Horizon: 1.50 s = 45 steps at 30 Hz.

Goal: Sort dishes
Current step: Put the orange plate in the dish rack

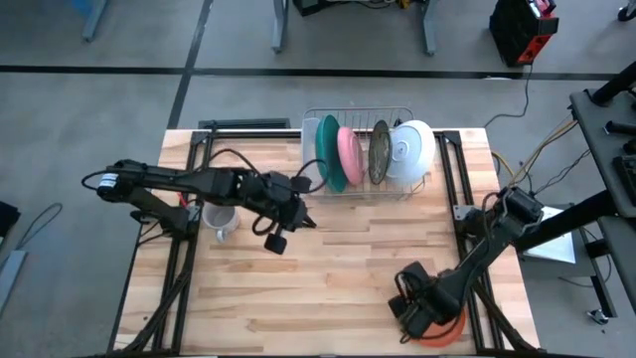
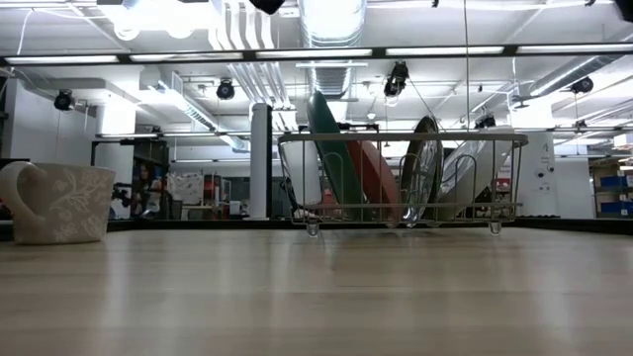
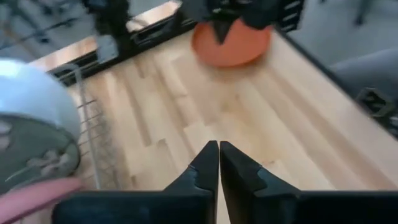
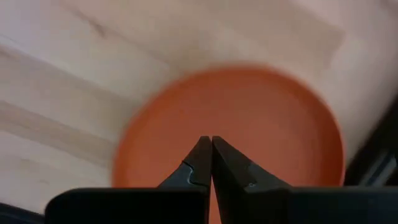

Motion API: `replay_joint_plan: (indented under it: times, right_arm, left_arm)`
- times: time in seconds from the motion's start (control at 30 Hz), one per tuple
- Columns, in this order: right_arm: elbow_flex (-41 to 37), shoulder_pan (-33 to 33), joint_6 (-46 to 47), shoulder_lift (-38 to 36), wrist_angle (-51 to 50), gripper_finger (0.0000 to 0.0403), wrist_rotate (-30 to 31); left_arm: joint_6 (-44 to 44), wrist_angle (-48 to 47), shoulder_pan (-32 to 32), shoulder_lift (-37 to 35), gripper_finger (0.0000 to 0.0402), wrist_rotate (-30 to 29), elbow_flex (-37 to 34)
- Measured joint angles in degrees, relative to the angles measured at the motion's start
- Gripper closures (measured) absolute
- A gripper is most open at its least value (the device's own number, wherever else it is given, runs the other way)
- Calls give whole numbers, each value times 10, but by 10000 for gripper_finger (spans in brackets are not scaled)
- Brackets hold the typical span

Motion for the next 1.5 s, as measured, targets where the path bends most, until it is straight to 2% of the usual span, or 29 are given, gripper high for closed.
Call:
replay_joint_plan:
  times: [0.13,0.27,0.5,0.57,0.7,0.8,0.93,1.0,1.07,1.2,1.33,1.5]
  right_arm:
    - [0,16,39,22,1,403,-58]
    - [-3,18,50,55,15,403,-63]
    - [-12,-5,-8,130,99,403,-72]
    - [-12,-19,-49,136,144,403,-46]
    - [2,-56,-168,142,275,403,96]
    - [18,-83,-248,128,275,403,185]
    - [34,-105,-315,81,238,403,206]
    - [34,-106,-313,67,197,403,206]
    - [33,-103,-268,44,115,403,205]
    - [14,-90,-155,-1,-47,403,168]
    - [-44,-87,-130,-58,-21,403,153]
    - [-156,-89,-116,-101,61,403,122]
  left_arm:
    - [-21,1,-18,-1,400,-39,-13]
    - [-35,14,-31,-3,401,-40,-24]
    - [-68,17,-33,-8,401,-64,-50]
    - [-69,17,-37,-8,401,-72,-59]
    - [-69,30,-47,-8,401,-75,-83]
    - [-69,37,-56,-8,401,-75,-99]
    - [-68,43,-76,-9,401,-69,-125]
    - [-68,43,-88,-6,401,-69,-143]
    - [-61,69,-101,-5,401,-69,-166]
    - [-12,182,-131,-4,401,-82,-218]
    - [23,331,-152,3,401,-112,-259]
    - [48,428,-162,43,401,-155,-275]
